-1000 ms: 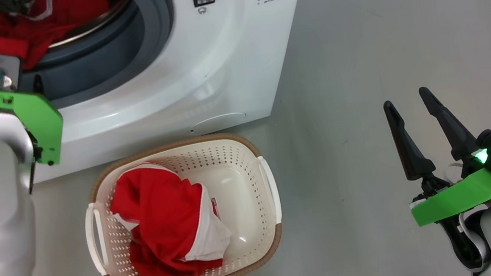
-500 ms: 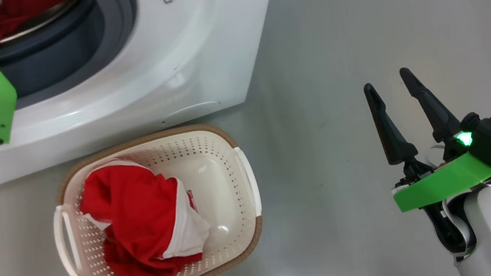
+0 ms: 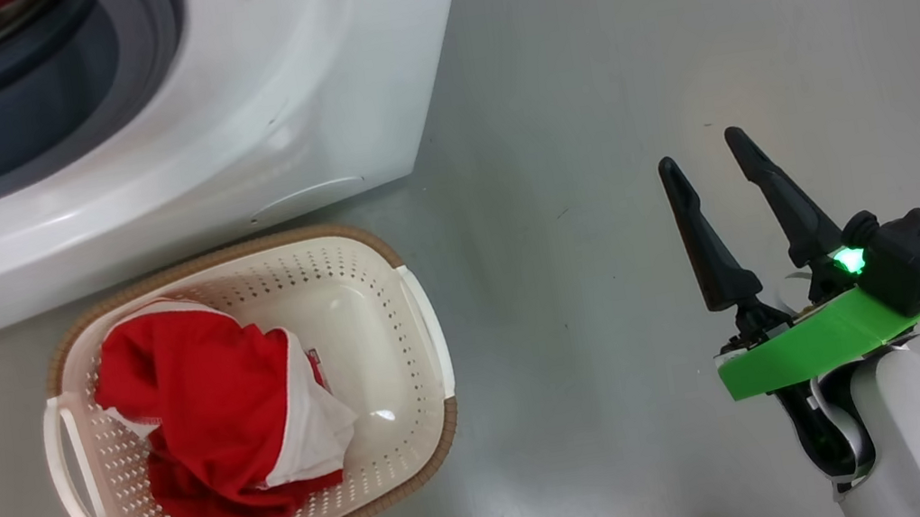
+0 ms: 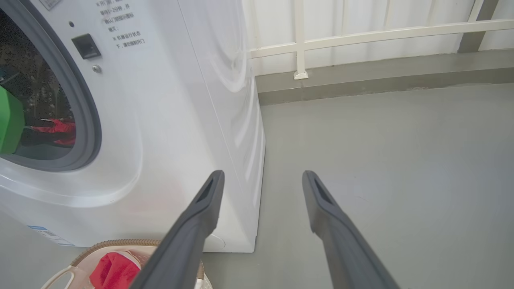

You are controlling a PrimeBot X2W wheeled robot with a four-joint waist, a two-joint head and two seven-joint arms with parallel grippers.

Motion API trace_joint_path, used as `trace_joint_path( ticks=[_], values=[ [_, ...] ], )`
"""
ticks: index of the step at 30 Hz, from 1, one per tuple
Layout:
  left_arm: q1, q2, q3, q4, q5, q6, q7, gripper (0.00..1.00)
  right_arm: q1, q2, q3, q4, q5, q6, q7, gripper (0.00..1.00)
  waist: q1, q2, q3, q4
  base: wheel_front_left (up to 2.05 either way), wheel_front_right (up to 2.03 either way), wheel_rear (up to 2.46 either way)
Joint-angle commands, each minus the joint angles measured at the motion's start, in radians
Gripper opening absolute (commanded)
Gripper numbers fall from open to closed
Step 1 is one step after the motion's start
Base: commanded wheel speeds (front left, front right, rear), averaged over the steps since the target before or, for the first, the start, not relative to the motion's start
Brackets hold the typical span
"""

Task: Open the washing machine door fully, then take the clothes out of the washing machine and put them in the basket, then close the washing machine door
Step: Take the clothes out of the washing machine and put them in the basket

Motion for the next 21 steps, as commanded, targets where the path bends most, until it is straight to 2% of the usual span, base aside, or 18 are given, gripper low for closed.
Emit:
trace_joint_path(
  ticks=[1, 12, 13, 14, 15, 16, 17, 19, 21],
  values=[
    [-0.031, 0.057, 0.003, -0.013, 0.005, 0.017, -0.012, 1.0, -0.014, 0.003, 0.024, -0.027, -0.001, 0.002, -0.005, 1.0, 0.0, 0.0, 0.01, -0.007, 0.0, 0.0, 0.0],
    [-0.054, 0.078, -0.017, 0.0, -0.002, 0.041, -0.001, 1.0, -0.034, 0.006, 0.028, -0.028, -0.003, 0.002, -0.005, 1.0, 0.0, 0.0, 0.035, -0.013, 0.0, 0.0, 0.0],
    [-0.054, 0.078, -0.018, 0.001, -0.003, 0.041, 0.001, 0.87, -0.035, 0.006, 0.028, -0.028, -0.003, 0.002, -0.005, 1.0, 0.0, 0.0, 0.035, -0.013, 0.0, 0.0, 0.0],
    [-0.053, 0.079, -0.019, 0.002, -0.005, 0.042, 0.004, 0.64, -0.036, 0.006, 0.029, -0.028, -0.004, 0.002, -0.005, 1.0, 0.0, 0.0, 0.035, -0.014, 0.0, 0.0, 0.0],
    [-0.052, 0.079, -0.02, 0.003, -0.007, 0.042, 0.007, 0.45, -0.037, 0.006, 0.03, -0.028, -0.004, 0.002, -0.005, 1.0, 0.0, 0.0, 0.034, -0.014, 0.0, 0.0, 0.0],
    [-0.051, 0.079, -0.022, 0.003, -0.009, 0.043, 0.007, 0.33, -0.037, 0.007, 0.031, -0.028, -0.004, 0.002, -0.005, 1.0, 0.0, 0.0, 0.034, -0.014, 0.0, 0.0, 0.0],
    [-0.051, 0.079, -0.022, 0.003, -0.009, 0.043, 0.007, 0.33, -0.037, 0.007, 0.031, -0.028, -0.004, 0.002, -0.005, 1.0, 0.0, 0.0, 0.034, -0.014, 0.0, 0.0, 0.0],
    [-0.048, 0.082, -0.024, 0.005, -0.012, 0.046, 0.005, 0.0, -0.038, 0.007, 0.031, -0.027, -0.004, 0.002, -0.005, 1.0, 0.0, 0.0, 0.031, -0.014, 0.0, 0.0, 0.0],
    [-0.045, 0.084, -0.025, 0.006, -0.017, 0.049, 0.003, 0.0, -0.039, 0.007, 0.032, -0.027, -0.005, 0.002, -0.005, 1.0, 0.0, 0.0, 0.029, -0.015, 0.0, 0.0, 0.0]
  ],
)
